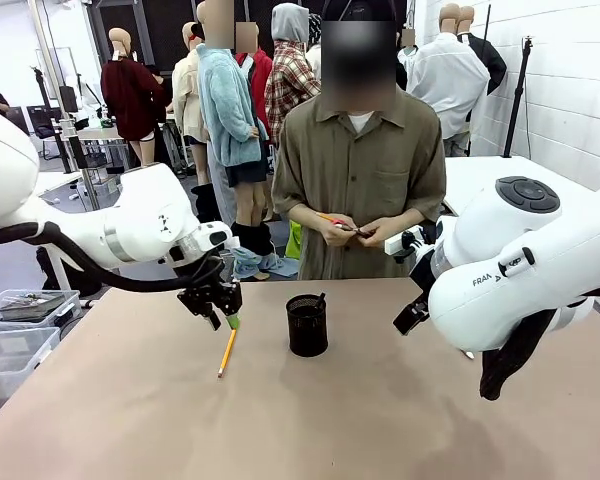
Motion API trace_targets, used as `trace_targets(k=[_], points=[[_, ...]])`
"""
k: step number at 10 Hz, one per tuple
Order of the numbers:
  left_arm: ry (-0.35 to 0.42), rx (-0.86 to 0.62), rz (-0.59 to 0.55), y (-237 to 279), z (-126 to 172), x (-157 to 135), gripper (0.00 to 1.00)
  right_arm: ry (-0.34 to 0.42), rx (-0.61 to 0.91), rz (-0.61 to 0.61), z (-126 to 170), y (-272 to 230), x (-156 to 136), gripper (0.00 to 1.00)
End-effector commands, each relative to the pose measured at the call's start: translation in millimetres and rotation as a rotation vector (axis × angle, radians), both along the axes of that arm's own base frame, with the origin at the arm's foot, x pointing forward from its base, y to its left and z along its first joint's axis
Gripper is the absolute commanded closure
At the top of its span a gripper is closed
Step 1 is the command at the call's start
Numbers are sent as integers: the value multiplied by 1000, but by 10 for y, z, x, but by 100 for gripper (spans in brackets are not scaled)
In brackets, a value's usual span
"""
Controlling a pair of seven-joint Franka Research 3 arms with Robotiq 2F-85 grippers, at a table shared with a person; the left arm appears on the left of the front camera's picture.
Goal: Place the pens into the pen holder.
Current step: Pick up a writing instrument from the table and place it into the Pen holder.
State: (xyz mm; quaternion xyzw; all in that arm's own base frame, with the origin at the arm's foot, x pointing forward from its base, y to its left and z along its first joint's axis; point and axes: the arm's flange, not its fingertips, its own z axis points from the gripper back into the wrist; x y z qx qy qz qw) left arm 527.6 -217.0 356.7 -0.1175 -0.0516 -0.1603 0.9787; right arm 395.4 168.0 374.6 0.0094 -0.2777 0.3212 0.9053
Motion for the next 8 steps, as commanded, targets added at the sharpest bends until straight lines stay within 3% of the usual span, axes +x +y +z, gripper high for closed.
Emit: trace_targets(k=[1,3,8], points=[[42,66,8,-138,-44,138,53,2,0,0,-7,0,-5,0],[64,112,23,-228,-144,223,53,2,0,0,-7,0,-5,0],[19,191,91,-326,-348,345,53,2,0,0,-7,0,-5,0]])
